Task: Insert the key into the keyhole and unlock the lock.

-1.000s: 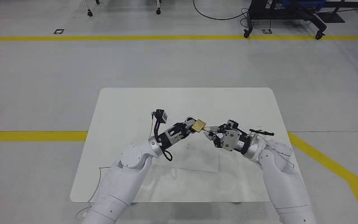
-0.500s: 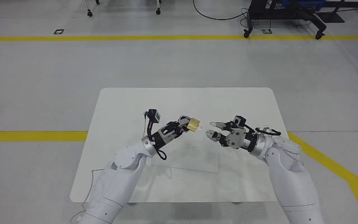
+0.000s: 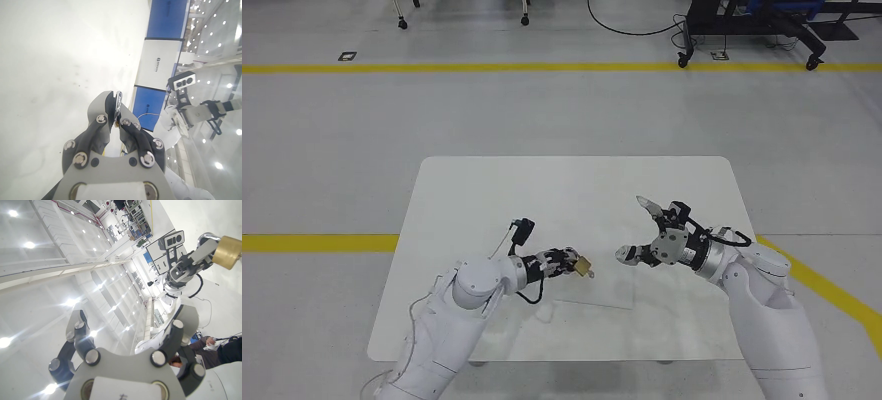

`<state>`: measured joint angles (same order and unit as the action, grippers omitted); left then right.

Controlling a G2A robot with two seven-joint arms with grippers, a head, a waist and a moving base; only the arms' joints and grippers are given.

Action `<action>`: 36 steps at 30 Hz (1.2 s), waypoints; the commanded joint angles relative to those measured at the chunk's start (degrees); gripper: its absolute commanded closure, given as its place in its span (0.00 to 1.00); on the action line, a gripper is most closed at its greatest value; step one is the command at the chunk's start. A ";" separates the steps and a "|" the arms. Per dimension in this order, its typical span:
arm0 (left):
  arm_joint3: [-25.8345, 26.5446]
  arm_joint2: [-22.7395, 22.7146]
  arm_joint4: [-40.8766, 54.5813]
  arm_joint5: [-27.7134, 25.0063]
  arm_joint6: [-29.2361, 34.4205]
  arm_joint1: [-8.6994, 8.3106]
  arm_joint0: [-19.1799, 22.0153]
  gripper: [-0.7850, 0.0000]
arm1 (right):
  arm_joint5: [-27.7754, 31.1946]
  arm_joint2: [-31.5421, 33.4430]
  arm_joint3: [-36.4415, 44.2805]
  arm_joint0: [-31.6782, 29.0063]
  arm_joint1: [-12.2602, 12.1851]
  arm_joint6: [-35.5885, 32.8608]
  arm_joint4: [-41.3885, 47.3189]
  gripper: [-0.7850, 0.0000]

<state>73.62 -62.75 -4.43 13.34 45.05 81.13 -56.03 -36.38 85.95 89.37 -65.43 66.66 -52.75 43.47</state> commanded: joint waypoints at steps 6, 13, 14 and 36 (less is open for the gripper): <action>-2.52 1.75 -3.17 5.57 0.49 -0.05 2.32 0.56 | 0.00 0.00 0.00 0.00 0.00 0.00 0.00 0.00; 1.92 -0.91 -4.25 5.72 -0.32 -1.11 0.18 0.00 | 0.00 0.00 0.00 0.00 0.00 0.00 0.00 0.00; 3.64 -2.02 -4.36 5.41 -0.71 -1.43 -0.81 0.00 | 0.00 0.00 0.00 0.00 0.00 0.00 0.00 0.00; 31.60 -18.28 -35.88 7.20 -11.92 -6.84 -17.63 0.00 | 44.75 4.70 6.25 -3.85 -0.73 40.58 -45.82 0.00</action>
<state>105.25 -81.02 -40.42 20.55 33.12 74.28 -73.66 8.32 90.73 95.62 -69.30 65.92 -13.35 -1.18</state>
